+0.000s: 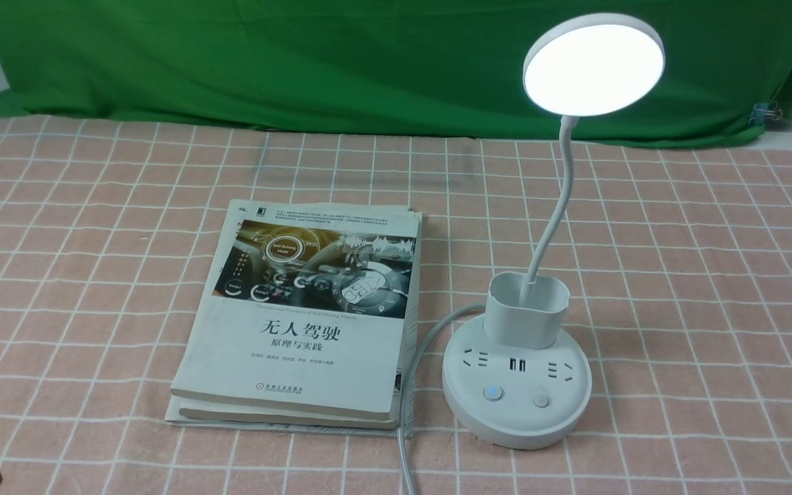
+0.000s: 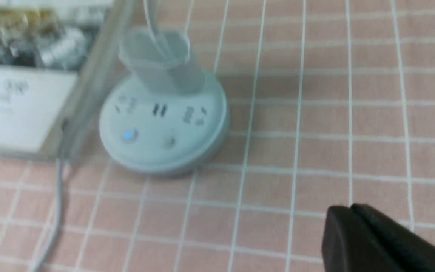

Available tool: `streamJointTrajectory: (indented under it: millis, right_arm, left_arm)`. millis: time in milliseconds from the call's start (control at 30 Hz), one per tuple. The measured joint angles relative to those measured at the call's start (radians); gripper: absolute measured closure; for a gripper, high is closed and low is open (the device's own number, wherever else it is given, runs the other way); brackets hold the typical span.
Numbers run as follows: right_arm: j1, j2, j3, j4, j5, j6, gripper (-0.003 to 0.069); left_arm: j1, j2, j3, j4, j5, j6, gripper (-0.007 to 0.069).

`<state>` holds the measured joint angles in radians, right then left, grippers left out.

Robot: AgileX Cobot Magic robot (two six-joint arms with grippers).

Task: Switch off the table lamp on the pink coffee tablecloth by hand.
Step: 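Press the power button on the lamp base to turn the lamp off with the right gripper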

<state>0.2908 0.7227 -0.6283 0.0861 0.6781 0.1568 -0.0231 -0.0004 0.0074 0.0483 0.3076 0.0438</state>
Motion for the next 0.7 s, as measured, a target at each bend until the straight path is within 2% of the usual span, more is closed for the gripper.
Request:
streamJointTrajectory:
  millis: [200,267,367,433,533,700]
  right_arm:
    - [0.02,0.356,-0.168,-0.008,0.123,-0.077,0.0619]
    - [0.059,0.515,-0.237,-0.009,0.143,-0.093,0.0619]
    - [0.109,0.613,-0.289,-0.01,0.146,-0.097,0.0619]
    - [0.19,0.738,-0.373,-0.009,0.145,-0.1,0.0619]
    - [0.247,0.851,-0.446,-0.005,0.139,-0.1,0.0619]
    - [0.269,0.924,-0.484,-0.001,0.075,-0.088,0.0619]
  left_arm:
    - [0.0,0.0,0.0,0.0,0.0,0.0,0.0618]
    - [0.0,0.0,0.0,0.0,0.0,0.0,0.0618]
    - [0.0,0.0,0.0,0.0,0.0,0.0,0.0618]
    - [0.0,0.0,0.0,0.0,0.0,0.0,0.0618]
    - [0.0,0.0,0.0,0.0,0.0,0.0,0.0618]
    - [0.0,0.0,0.0,0.0,0.0,0.0,0.0618]
